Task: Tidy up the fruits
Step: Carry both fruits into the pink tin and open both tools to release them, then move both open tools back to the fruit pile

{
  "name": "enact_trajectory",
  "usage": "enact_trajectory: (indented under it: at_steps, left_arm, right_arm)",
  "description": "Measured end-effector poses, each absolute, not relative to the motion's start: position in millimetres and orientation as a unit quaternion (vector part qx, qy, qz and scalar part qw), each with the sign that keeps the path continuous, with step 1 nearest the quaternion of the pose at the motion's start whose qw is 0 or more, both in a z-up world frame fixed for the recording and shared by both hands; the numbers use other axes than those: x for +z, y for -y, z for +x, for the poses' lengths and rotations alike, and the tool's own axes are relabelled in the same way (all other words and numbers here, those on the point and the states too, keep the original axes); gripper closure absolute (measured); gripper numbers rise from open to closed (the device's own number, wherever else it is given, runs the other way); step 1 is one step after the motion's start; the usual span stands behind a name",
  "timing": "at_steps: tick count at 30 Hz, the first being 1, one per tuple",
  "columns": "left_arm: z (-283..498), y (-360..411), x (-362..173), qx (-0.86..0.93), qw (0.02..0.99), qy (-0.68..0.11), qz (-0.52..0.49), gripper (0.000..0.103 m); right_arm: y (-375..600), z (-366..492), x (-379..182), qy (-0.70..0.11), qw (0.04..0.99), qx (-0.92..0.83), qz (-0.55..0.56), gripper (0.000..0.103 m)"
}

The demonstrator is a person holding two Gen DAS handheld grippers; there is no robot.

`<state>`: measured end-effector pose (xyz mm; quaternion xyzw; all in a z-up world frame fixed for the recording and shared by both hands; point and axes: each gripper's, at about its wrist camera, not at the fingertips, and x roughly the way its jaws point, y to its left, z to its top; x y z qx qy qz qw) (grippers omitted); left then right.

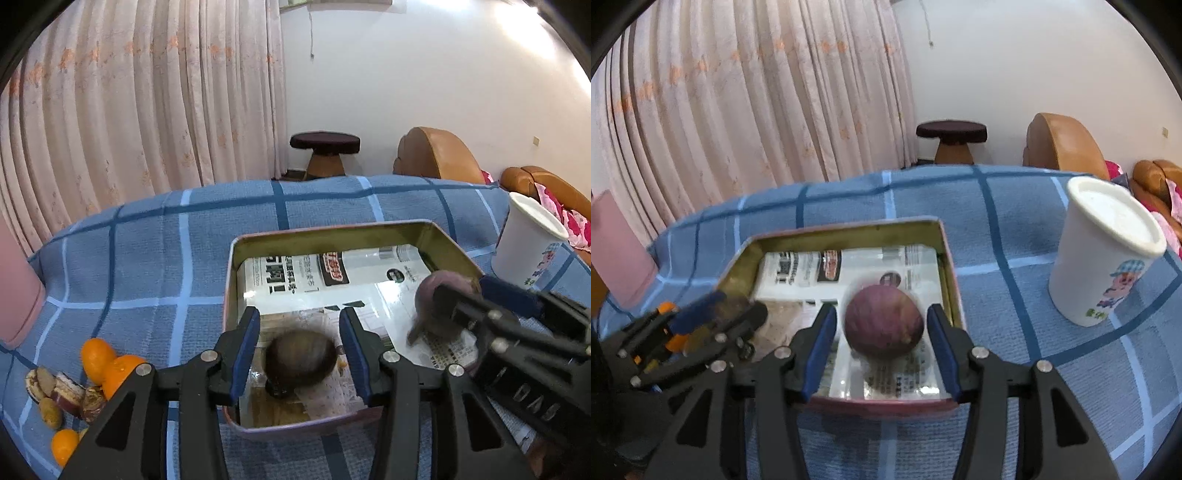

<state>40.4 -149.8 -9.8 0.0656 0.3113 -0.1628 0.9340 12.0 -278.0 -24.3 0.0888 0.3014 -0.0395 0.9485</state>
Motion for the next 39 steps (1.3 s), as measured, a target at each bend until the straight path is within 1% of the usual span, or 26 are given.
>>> enact_trajectory:
  at_steps: [1,2,3,6,12,17,22,27,35,39]
  left_arm:
    - [37.1,149.5,-8.2,-0.16,0.936,-0.305,0.069,0.04]
    - [35.1,149.2,-7.2,-0.156,0.938,-0.301,0.069,0.028]
    - [31.4,148.1,-5.1,-0.15,0.943,-0.29,0.069,0.026]
    - [21.7,145.3,2.5,-0.143,0.95,-0.265,0.079,0.025]
    - [8.1,131.7,5.1,-0.112,0.962,-0.231,0.097,0.025]
    - [7.2,108.5,4.7,-0.097,0.964,-0.236,0.073,0.025]
    - [6.7,94.1,4.3,-0.088,0.966,-0.234,0.071,0.025]
    - [4.5,77.1,2.1,-0.081,0.966,-0.239,0.063,0.025]
    - [4.6,46.1,-0.4,-0.068,0.965,-0.246,0.054,0.025]
    - [4.1,27.3,-1.6,-0.059,0.966,-0.245,0.055,0.025]
  right_arm:
    - [280.5,8.4,-20.3,-0.287,0.952,-0.041,0.095,0.028]
    - [282.6,3.7,-16.5,-0.27,0.956,-0.044,0.102,0.024]
    - [284.4,-0.9,-12.6,-0.252,0.96,-0.048,0.109,0.022]
    - [287.0,-8.2,-7.0,-0.223,0.966,-0.061,0.116,0.021]
    - [282.3,-9.9,-8.0,-0.203,0.969,-0.092,0.106,0.021]
    - [274.8,-13.7,-8.4,-0.187,0.972,-0.098,0.1,0.021]
    - [263.3,-22.0,-5.6,-0.167,0.976,-0.11,0.084,0.018]
    - [253.4,-24.9,-6.7,-0.169,0.975,-0.111,0.092,0.018]
    - [230.2,-23.0,-13.5,-0.2,0.969,-0.089,0.115,0.018]
    - [209.4,-23.5,-15.1,-0.206,0.969,-0.078,0.11,0.018]
